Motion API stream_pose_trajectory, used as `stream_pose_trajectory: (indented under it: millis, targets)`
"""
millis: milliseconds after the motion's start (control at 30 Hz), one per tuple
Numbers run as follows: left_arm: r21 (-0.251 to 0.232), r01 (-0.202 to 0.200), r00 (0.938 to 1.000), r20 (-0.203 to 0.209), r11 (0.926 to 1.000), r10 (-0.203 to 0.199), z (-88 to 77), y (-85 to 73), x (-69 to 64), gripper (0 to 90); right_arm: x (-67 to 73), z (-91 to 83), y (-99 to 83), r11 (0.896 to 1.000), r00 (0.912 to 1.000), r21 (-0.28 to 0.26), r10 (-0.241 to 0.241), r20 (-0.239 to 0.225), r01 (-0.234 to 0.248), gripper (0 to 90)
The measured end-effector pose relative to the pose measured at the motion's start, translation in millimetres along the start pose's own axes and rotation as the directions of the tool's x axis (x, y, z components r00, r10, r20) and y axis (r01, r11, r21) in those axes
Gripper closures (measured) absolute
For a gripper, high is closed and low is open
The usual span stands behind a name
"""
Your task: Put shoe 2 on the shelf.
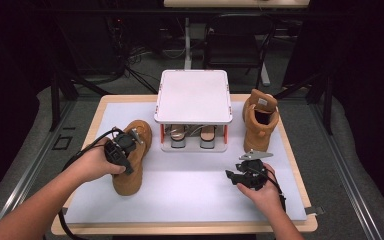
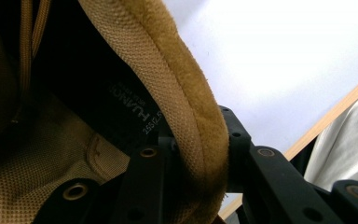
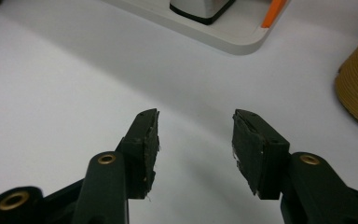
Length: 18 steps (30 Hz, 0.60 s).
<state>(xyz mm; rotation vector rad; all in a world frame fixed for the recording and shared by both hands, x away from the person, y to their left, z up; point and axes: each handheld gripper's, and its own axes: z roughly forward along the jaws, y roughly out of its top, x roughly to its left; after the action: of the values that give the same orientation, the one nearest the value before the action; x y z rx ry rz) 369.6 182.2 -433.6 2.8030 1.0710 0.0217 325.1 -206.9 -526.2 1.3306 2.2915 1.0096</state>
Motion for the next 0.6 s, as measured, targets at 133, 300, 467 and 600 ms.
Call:
stream_pose_trajectory:
  millis: [133,300,467,600]
  targets:
    - [-0.029,0.0,0.9999,0.014,0.9996,0.001,-0.3,-0.5,-2.1,68.6,-6.1,-2.1,-1.1,0.999,0.9999,0.042,-0.01,0.013,0.01,50.8]
    - [-0.043,-0.01,0.9999,0.012,0.999,0.011,-1.1,-2.1,-4.6,61.3,-15.1,-4.5,-3.8,0.995,0.9988,0.094,-0.035,0.035,0.032,50.8]
    - [-0.067,-0.008,0.9997,0.021,0.9977,0.01,-5.5,-4.9,-2.9,57.7,-26.0,-8.6,1.7,0.982,0.9965,0.177,-0.074,0.038,0.067,50.6]
    - [-0.08,-0.01,0.9997,0.02,0.9967,0.012,-8.4,-8.0,-1.4,55.5,-33.5,-14.6,11.3,0.968,0.9942,0.235,-0.103,0.03,0.093,50.7]
